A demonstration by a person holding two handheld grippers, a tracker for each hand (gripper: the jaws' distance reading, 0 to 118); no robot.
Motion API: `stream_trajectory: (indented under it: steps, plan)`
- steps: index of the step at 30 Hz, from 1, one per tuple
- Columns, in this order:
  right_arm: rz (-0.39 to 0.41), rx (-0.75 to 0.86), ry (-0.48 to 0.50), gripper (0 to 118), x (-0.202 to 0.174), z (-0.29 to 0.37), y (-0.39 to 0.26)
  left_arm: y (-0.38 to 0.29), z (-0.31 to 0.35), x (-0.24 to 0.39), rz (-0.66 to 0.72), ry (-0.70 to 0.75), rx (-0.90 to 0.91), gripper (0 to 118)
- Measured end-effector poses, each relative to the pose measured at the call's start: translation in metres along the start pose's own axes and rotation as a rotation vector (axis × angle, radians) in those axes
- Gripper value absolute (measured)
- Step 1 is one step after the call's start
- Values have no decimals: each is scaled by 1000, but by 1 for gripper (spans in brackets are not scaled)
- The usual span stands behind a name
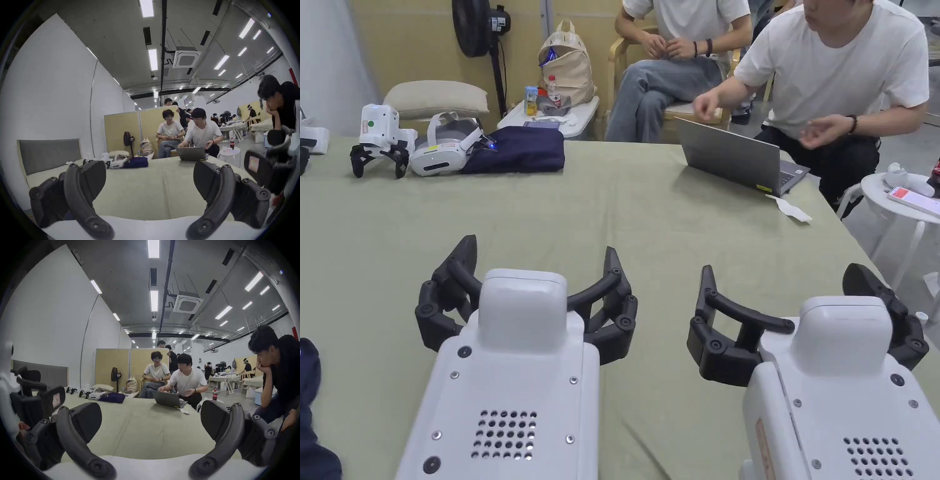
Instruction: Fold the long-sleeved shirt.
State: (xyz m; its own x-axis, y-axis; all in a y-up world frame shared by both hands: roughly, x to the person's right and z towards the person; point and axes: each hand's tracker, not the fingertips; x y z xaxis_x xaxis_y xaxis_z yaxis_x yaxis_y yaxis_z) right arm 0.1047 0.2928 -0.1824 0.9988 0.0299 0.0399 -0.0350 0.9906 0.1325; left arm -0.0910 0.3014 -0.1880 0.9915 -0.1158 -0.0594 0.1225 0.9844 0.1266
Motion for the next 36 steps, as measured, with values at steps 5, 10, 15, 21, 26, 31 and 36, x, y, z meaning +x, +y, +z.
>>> stream_trajectory:
  steps: [5, 10, 15, 21, 26, 31, 36]
  plan:
    - [19, -16, 13, 118, -1, -3, -7, -1, -2, -6, 14, -9, -20, 109]
    - [39, -5, 33, 118, 0, 0, -14, -8, -7, -13, 75, 18, -64, 109]
    - [22, -33, 29, 118, -4, -5, -19, -3, -12, -15, 90, -25, -101, 109]
    - [9, -72, 16, 118, -3, -11, -19, 0, -24, -20, 168, 84, -199, 113]
    - [-2, -68, 16, 118, -1, -9, -20, 0, -24, -21, 174, 8, -199, 113]
    - [4, -65, 45, 118, -7, -8, -20, -2, -27, -20, 192, -6, -250, 115]
    - [2, -90, 36, 118, -8, -11, -18, 5, -36, -21, 265, 4, -364, 115]
